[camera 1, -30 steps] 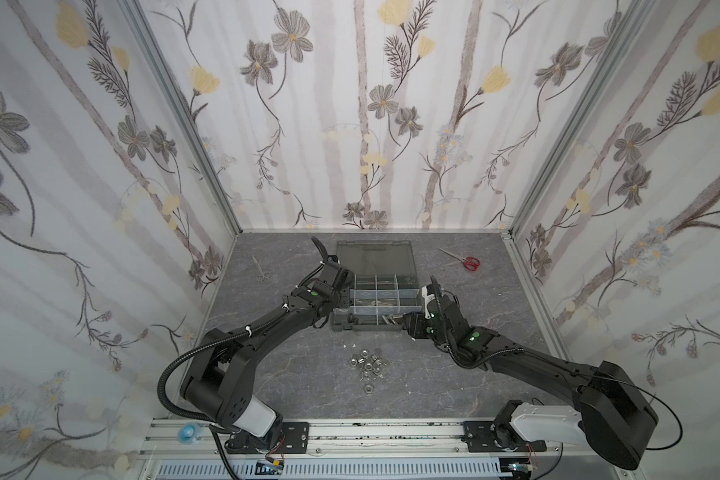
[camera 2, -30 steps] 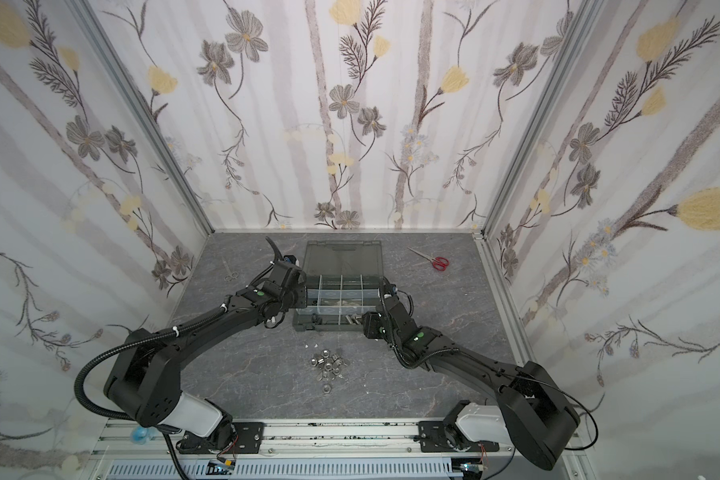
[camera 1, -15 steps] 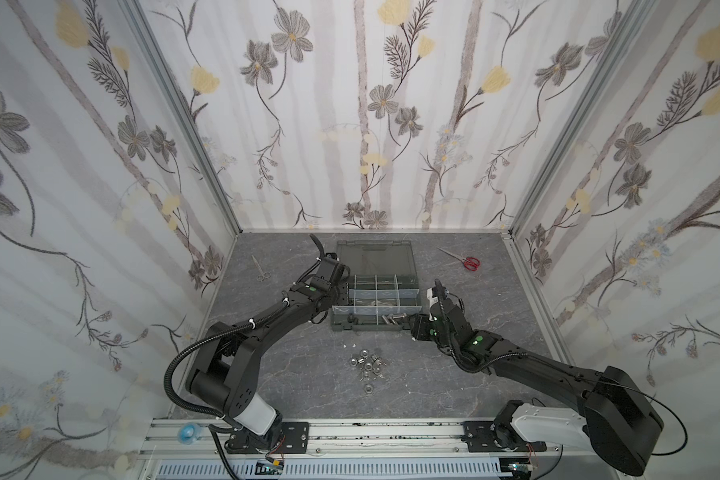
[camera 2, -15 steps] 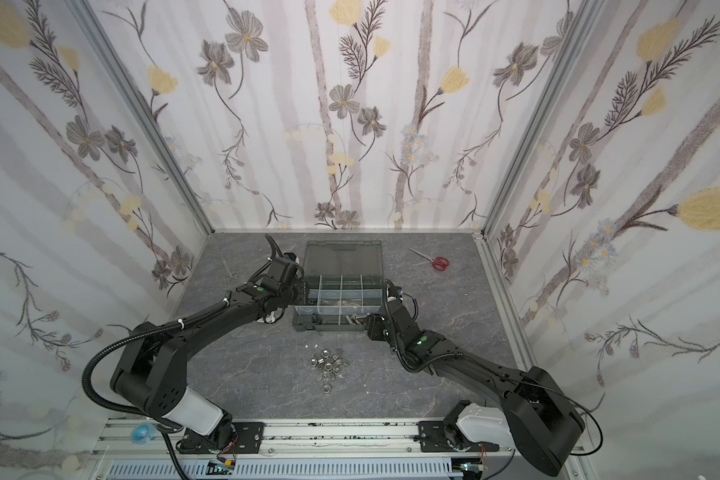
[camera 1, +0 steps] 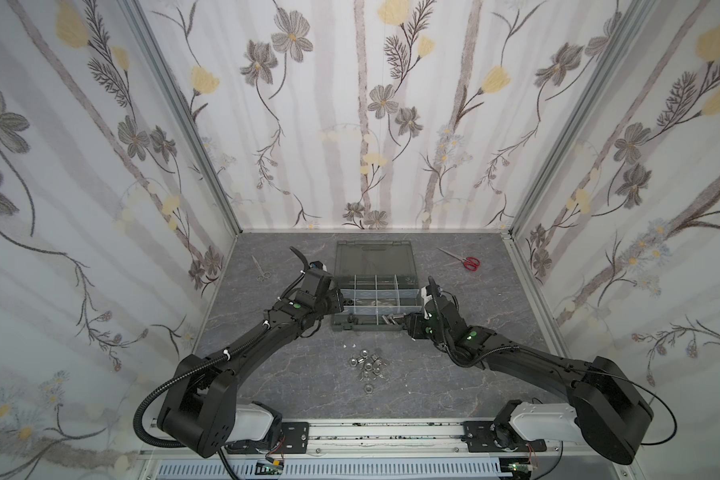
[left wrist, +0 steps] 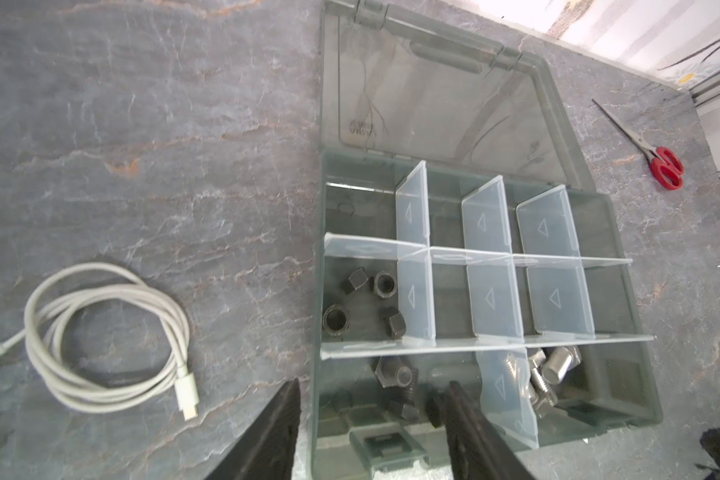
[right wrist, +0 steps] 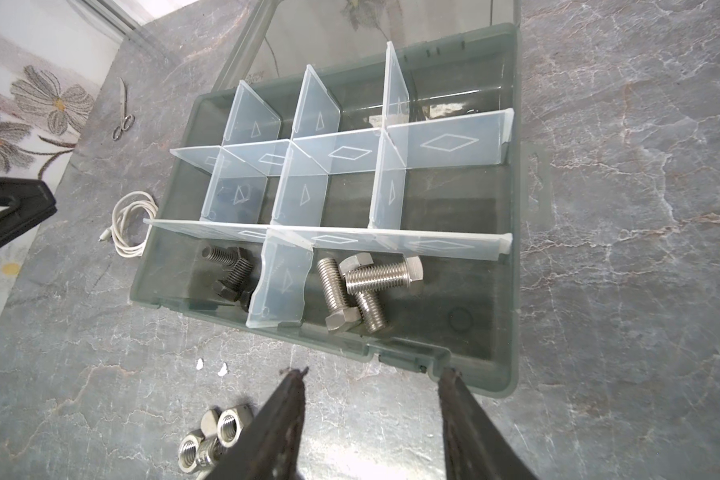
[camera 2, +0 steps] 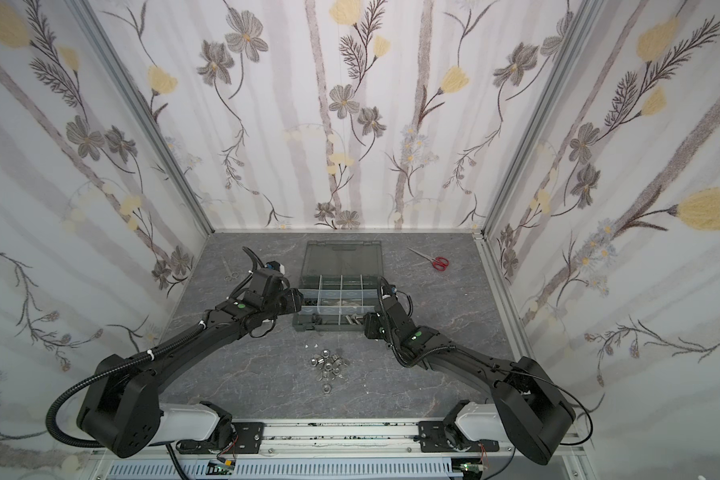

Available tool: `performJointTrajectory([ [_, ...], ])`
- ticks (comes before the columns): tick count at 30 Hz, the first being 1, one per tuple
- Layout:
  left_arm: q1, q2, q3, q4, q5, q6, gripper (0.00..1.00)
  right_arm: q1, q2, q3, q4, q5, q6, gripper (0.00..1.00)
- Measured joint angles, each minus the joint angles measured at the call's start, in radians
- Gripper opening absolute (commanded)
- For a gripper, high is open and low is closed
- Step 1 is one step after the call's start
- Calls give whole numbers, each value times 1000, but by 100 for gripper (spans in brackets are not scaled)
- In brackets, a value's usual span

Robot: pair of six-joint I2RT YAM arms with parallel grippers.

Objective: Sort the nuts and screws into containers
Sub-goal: 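Carry the black nut over a box compartment and open the left gripper, then raise the left gripper from the box while the right moves toward the nut pile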

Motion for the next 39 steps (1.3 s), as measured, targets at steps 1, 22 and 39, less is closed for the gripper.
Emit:
performJointTrajectory([
  [1, 0, -19, -18, 0, 0, -11, 65, 0, 6, 2, 1, -1, -5, 53],
  [22, -7, -241, -197, 45, 43, -166, 100, 9, 78, 51, 8, -79, -43, 52],
  [39, -8, -406, -307, 54, -101, -331, 100, 142, 146, 85, -66, -97, -89, 53],
])
